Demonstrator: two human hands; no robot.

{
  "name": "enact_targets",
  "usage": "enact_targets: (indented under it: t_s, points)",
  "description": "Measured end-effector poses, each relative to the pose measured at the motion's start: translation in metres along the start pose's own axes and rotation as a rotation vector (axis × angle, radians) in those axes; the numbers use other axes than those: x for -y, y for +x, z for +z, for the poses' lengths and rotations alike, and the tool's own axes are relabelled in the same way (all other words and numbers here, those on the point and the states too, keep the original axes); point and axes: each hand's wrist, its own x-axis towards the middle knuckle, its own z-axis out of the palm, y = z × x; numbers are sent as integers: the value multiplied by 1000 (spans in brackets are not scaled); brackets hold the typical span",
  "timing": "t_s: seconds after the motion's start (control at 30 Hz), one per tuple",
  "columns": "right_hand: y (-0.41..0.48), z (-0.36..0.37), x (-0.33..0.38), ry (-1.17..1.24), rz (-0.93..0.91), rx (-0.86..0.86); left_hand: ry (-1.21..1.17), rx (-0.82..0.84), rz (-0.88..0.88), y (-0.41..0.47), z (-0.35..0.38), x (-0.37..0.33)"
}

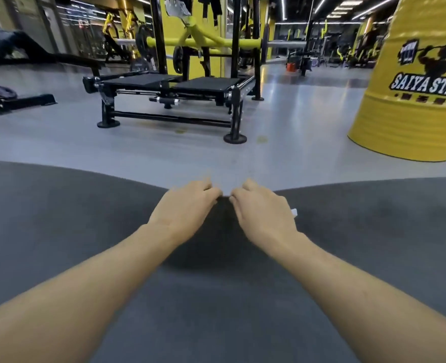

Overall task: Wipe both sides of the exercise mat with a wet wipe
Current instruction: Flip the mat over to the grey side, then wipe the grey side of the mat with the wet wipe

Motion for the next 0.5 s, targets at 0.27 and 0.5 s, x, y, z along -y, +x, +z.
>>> enact_targets:
  t_s: [0.27, 0.5]
  points:
    - [-5, 58, -22, 54, 140, 28, -49, 22, -11, 15, 62, -11]
    - [-7, 109, -44, 226, 238, 162, 151, 206, 15, 33, 113, -1]
